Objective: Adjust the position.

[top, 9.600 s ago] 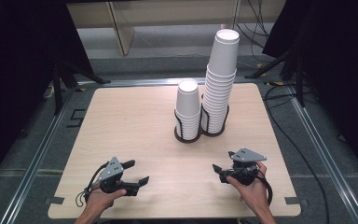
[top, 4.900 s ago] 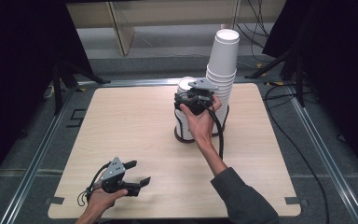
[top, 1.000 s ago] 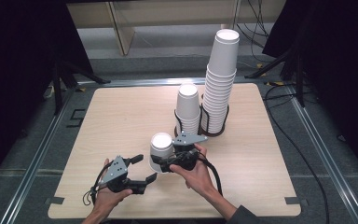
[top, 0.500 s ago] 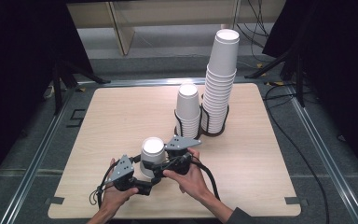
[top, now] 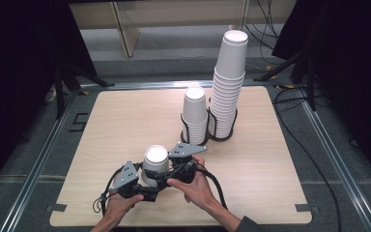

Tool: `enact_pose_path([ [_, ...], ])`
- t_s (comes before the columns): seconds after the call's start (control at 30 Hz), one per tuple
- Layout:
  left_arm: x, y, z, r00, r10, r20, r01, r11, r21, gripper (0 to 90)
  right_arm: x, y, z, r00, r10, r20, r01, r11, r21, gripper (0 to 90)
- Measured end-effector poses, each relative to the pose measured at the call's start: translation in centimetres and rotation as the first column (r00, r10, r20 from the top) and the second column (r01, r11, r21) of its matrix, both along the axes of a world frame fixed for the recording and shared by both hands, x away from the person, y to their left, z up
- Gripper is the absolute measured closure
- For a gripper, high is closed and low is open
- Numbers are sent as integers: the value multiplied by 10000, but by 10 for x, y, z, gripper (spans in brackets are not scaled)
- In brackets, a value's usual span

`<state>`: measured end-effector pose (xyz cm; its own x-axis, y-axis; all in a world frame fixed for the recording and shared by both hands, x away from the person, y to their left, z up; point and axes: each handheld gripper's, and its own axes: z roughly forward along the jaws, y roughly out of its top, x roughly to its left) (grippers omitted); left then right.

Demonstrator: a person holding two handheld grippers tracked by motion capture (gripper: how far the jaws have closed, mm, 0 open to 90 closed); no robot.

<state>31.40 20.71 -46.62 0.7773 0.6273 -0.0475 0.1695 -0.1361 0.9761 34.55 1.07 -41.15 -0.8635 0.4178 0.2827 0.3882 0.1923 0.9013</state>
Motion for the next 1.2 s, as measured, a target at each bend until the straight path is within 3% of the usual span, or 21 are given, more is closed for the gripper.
enact_pose_path([
  [0.1, -1, 0, 0, 10000, 22, -32, -22, 9997, 224, 88, 1, 0, 0, 10000, 66, -12, -66, 10000, -64, 186],
  [0.13, -2, 1, 1, 10000, 46, -57, -43, 9987, 504, 94, 2, 0, 0, 9998, 194, 28, -194, 9997, -157, 183],
  [0.23, -2, 0, 2, 10000, -60, 13, 60, 9986, 530, 107, 3, -3, 0, 9993, 291, -213, -295, 9994, -183, 175],
  [0.33, -3, 3, 4, 9999, -118, -47, 121, 9963, 854, 120, 6, -10, 6, 9989, 454, -76, -456, 9988, -203, 163],
  [0.43, -3, 3, 4, 9997, -251, 51, 246, 9959, 868, 124, 5, -14, 11, 9986, 523, -124, -526, 9984, -206, 162],
  [0.47, -4, 5, 6, 9997, -248, 82, 235, 9915, 1282, 125, 7, -18, 14, 9980, 605, 187, -597, 9974, -402, 162],
  [0.5, -4, 4, 6, 9995, -262, 154, 240, 9911, 1312, 127, 8, -22, 17, 9970, 738, 225, -726, 9962, -489, 162],
  [0.53, -5, 5, 7, 9994, -284, 180, 252, 9873, 1567, 128, 7, -23, 19, 9967, 815, -12, -814, 9959, -399, 161],
  [0.57, -5, 5, 8, 9987, -460, 237, 410, 9827, 1805, 130, 8, -27, 22, 9958, 889, 232, -874, 9944, -592, 161],
  [0.6, -6, 5, 9, 9983, -481, 315, 411, 9801, 1940, 131, 8, -30, 26, 9940, 1088, 72, -1080, 9914, -744, 161],
  [0.7, -9, 5, 11, 9970, -647, 419, 510, 9612, 2712, 135, 7, -36, 30, 9899, 1407, 188, -1376, 9837, -1158, 159],
  [0.77, -11, 4, 11, 9963, -776, 377, 629, 9523, 2985, 137, 6, -38, 32, 9873, 1586, 62, -1562, 9777, -1407, 159],
  [0.8, -12, 3, 11, 9965, -757, 349, 623, 9545, 2917, 138, 5, -39, 32, 9860, 1667, -18, -1652, 9754, -1463, 159],
  [0.83, -13, 2, 11, 9961, -805, 361, 653, 9477, 3125, 138, 4, -40, 32, 9846, 1727, -256, -1746, 9732, -1497, 159],
  [0.9, -13, 1, 11, 9936, -1036, 457, 810, 9325, 3521, 139, 4, -39, 31, 9803, 1977, -56, -1958, 9663, -1671, 158],
  [0.93, -14, 0, 11, 9933, -1085, 405, 875, 9322, 3511, 140, 2, -38, 30, 9794, 1998, -285, -2016, 9625, -1814, 158],
  [0.97, -14, 0, 11, 9933, -1093, 373, 882, 9264, 3661, 140, 2, -38, 30, 9794, 1998, -285, -2016, 9625, -1814, 158],
  [1.0, -15, -1, 10, 9927, -1177, 273, 1000, 9269, 3619, 141, 1, -36, 28, 9726, 2318, -169, -2303, 9518, -2027, 158],
  [1.03, -15, -1, 10, 9921, -1233, 244, 1058, 9238, 3680, 141, 1, -36, 28, 9726, 2318, -169, -2303, 9518, -2027, 158],
  [1.1, -16, -3, 11, 9902, -1358, 324, 1107, 9054, 4099, 141, -1, -34, 26, 9733, 2264, -382, -2294, 9504, -2101, 158],
  [1.2, -18, -5, 11, 9882, -1498, 311, 1224, 8960, 4268, 142, -1, -31, 24, 9683, 2488, -221, -2472, 9420, -2270, 158],
])
